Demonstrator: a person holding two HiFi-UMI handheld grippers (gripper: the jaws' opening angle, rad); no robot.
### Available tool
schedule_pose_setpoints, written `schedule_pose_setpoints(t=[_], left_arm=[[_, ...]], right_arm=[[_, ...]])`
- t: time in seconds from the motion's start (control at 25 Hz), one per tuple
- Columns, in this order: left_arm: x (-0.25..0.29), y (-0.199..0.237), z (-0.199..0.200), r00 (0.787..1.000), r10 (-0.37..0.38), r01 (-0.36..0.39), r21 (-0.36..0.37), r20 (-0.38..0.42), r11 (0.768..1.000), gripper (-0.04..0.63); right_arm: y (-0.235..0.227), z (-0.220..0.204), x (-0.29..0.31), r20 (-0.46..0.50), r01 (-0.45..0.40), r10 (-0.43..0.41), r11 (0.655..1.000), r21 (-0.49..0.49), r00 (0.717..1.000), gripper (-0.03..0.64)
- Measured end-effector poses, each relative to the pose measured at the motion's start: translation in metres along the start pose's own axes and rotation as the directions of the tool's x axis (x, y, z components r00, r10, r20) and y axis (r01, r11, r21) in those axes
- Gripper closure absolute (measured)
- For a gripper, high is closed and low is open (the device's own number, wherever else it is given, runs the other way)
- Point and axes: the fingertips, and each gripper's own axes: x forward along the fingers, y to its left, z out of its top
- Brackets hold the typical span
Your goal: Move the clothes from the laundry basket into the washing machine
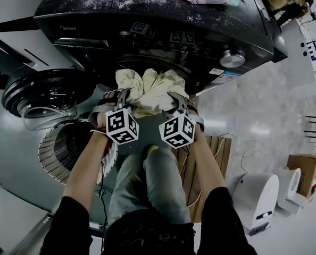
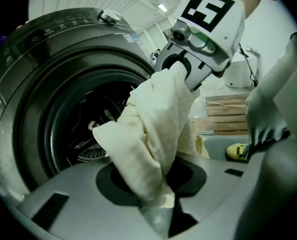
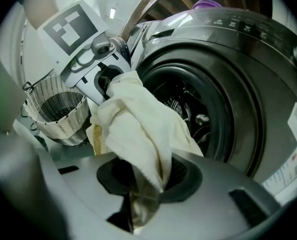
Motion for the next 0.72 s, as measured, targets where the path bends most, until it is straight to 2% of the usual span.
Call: schedule_pose_setpoints(t=[0.28, 0.48, 0.72], left_arm=[[0.043, 0.022, -0.012, 0.991, 0.124, -0.125, 0.008, 0.052, 0.992, 0.451], [0.063, 0.036, -0.026, 0.976, 0.199, -0.193, -0.066, 0.086, 0.979, 0.449], [0.083, 0.045, -0.035, 0.956, 0.27, -0.254, -0.142, 0.111, 0.957, 0.449]], right_arm=[[-0.019, -0.008, 0.042, 0.078, 0.14, -0.143, 0.989, 0.039, 0.987, 0.517], [-0.027, -0.01, 0.067, 0.135, 0.181, -0.205, 0.968, 0.172, 0.969, 0.517], [-0.035, -0.011, 0.085, 0.163, 0.239, -0.281, 0.942, 0.237, 0.946, 0.518]])
